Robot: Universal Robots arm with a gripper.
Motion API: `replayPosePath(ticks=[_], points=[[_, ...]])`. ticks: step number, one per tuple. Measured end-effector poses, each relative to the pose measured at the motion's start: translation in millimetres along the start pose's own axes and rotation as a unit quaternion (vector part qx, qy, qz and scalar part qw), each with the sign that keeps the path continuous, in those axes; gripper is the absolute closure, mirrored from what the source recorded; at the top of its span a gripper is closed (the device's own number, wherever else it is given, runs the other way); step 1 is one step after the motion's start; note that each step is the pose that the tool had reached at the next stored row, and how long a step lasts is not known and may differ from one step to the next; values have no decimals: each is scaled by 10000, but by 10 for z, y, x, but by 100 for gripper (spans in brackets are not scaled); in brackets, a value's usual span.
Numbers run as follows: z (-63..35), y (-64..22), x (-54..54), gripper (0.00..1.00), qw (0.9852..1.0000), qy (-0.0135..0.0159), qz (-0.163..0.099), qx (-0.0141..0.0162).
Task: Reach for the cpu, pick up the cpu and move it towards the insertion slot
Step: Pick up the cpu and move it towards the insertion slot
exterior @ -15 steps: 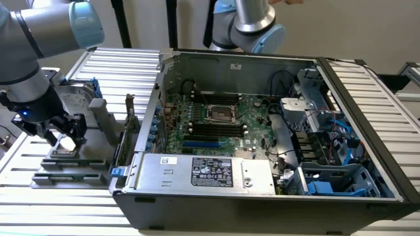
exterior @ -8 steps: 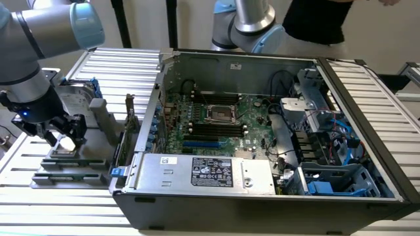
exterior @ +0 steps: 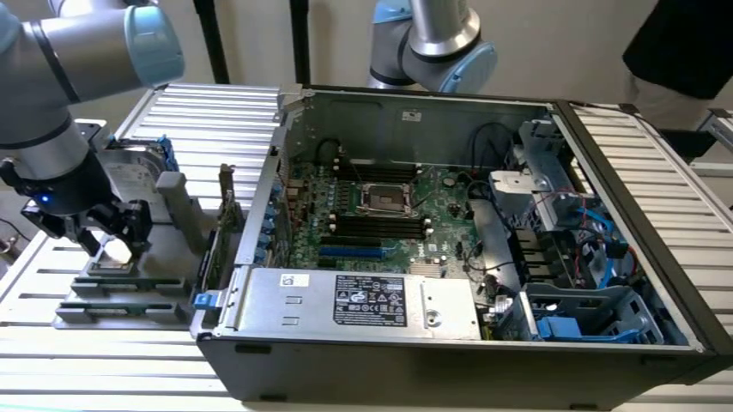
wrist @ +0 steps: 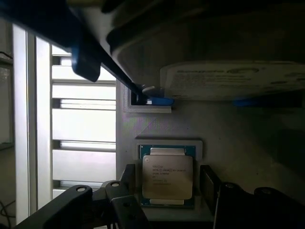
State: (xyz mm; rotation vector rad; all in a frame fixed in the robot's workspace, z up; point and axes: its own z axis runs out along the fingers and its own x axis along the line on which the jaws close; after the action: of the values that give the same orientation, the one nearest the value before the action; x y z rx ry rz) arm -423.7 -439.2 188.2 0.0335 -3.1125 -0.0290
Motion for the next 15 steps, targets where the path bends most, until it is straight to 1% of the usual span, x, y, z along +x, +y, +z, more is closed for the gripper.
replayPosePath(ticks=[8,14,15], points=[[9,-1,-16,35,10000,36,1,16],[9,-1,-17,35,10000,40,1,17],[9,-1,-18,36,10000,40,1,17]])
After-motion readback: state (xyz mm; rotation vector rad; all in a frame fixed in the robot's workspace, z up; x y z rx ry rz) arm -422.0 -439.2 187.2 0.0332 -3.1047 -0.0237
